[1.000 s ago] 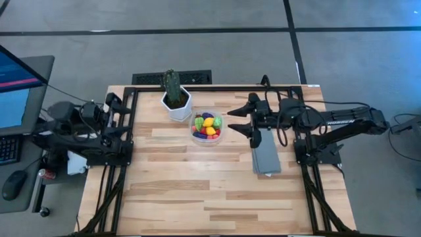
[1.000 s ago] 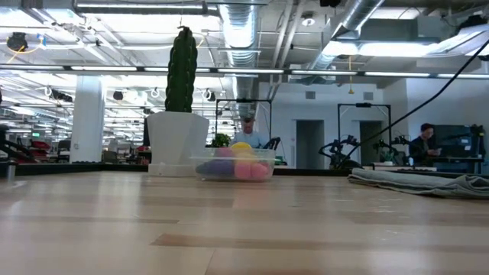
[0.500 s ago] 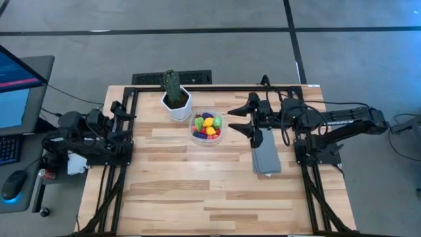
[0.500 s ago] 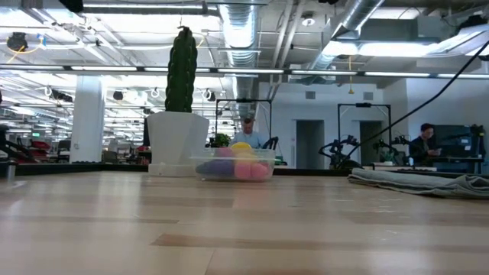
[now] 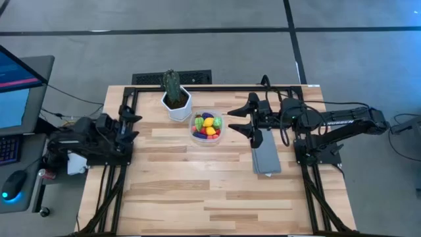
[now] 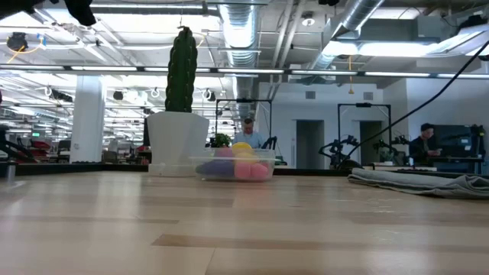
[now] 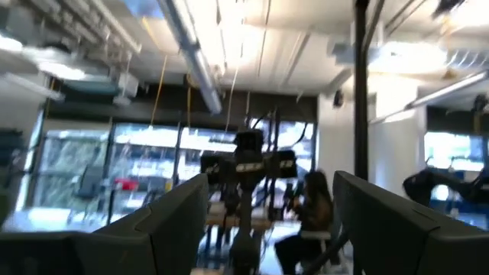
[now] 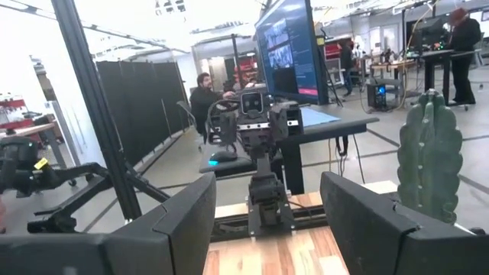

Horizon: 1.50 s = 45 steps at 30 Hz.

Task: Pick and placing Produce into tupperware
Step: Return to Home Position

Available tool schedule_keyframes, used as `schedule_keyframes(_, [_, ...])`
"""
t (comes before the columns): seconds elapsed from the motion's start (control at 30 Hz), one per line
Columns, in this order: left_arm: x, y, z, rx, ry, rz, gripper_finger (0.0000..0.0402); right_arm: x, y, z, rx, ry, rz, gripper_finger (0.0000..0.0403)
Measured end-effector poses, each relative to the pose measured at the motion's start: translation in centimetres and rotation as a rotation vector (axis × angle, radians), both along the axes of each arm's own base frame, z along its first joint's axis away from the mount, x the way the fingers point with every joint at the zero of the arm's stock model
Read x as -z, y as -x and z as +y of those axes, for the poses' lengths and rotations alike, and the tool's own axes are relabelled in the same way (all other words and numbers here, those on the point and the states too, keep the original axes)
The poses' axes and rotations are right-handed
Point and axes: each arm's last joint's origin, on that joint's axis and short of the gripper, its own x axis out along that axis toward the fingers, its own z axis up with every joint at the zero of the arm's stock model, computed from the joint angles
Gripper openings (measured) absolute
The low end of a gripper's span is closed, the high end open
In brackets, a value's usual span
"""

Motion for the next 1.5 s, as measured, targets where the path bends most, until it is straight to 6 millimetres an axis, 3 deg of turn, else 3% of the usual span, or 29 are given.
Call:
schedule_keyframes(0.17, [1.9,-0.6,0.0,0.005,0.003,-0.114,0.0272,0.1,0.0,-0.1,0.004,-0.002,0.005,0.0260])
schedule_keyframes(0.33, [3.7,-1.2,0.0,0.006,0.049,-0.116,0.0272,0.1,0.0,-0.1,0.003,-0.008,0.011,0.0260])
schedule_keyframes(0.7, [3.8,-0.9,0.1,-0.032,0.065,-0.209,0.0272,0.4,0.0,-0.4,0.014,-0.027,0.039,0.0260])
schedule_keyframes(1.07, [5.6,-2.1,0.0,0.010,0.054,0.012,0.0272,0.3,0.0,-1.1,-0.003,-0.031,0.035,0.0260])
schedule_keyframes(1.3, [7.9,-3.1,-0.1,0.045,0.118,0.267,0.0272,0.4,0.0,-1.1,-0.017,-0.031,0.043,0.0260])
schedule_keyframes(1.5, [8.5,-3.2,-0.2,0.074,0.109,0.337,0.0272,0.4,0.0,-1.1,-0.029,-0.031,0.042,0.0260])
